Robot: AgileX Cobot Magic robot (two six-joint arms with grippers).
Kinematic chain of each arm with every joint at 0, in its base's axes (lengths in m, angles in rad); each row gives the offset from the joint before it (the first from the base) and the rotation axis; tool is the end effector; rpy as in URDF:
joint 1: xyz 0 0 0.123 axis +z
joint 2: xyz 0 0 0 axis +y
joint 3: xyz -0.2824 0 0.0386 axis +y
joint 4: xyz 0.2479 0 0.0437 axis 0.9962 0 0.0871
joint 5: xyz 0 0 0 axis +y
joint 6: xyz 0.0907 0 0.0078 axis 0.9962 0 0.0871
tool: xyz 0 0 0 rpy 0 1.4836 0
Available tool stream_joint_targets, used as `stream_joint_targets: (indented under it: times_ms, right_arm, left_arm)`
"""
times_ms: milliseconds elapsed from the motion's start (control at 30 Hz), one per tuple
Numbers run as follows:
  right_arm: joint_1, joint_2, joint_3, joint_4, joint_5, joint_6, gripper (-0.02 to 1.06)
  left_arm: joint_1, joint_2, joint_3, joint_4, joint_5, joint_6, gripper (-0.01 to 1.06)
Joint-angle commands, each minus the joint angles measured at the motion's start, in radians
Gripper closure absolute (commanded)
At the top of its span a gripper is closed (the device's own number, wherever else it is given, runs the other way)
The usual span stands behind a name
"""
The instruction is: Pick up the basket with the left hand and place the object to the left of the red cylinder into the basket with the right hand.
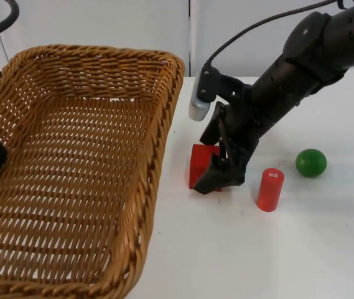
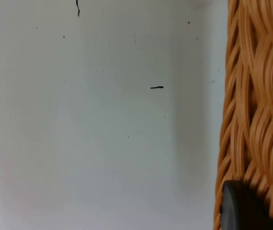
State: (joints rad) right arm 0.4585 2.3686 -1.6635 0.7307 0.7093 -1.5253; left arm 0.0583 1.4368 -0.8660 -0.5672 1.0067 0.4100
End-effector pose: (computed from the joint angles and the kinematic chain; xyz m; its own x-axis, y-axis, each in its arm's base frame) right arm 0.4100 0.2466 0.0892 -0.0623 -0.8347 -0.5472 -0.9919 0.1123 -0.0585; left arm 0.2475 -0.0270 0.2308 -0.9806 0.0156 -0.1954 0.1007 0.8954 -0.4337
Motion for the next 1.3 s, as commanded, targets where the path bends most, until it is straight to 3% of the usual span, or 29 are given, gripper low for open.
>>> stream_joint_targets:
  times_ms: [0, 200, 700, 1067, 1133, 1267]
  right_arm:
    - [0.005, 0.000, -0.006, -0.003, -0.007, -0.022, 0.07]
    - [0.005, 0.000, -0.006, 0.016, -0.048, -0.045, 0.11]
    - [0.007, 0.033, -0.019, 0.038, -0.049, -0.067, 0.11]
    - [0.007, 0.057, -0.027, 0.108, -0.044, -0.104, 0.17]
    - [0.007, 0.057, -0.027, 0.108, -0.044, -0.104, 0.20]
    - [0.007, 0.057, -0.027, 0.108, -0.057, -0.104, 0.42]
  left_arm:
    - [0.001, -0.010, 0.003, -0.024, 0.008, -0.004, 1.05]
    - [0.001, -0.010, 0.003, -0.024, 0.008, -0.004, 1.05]
    - [0.001, -0.010, 0.003, -0.024, 0.008, -0.004, 1.05]
    - [0.001, -0.010, 0.003, -0.024, 0.008, -0.004, 1.05]
    - [0.001, -0.010, 0.003, -0.024, 0.008, -0.004, 1.05]
    - [0.001, -0.010, 0.003, -0.024, 0.008, -0.004, 1.05]
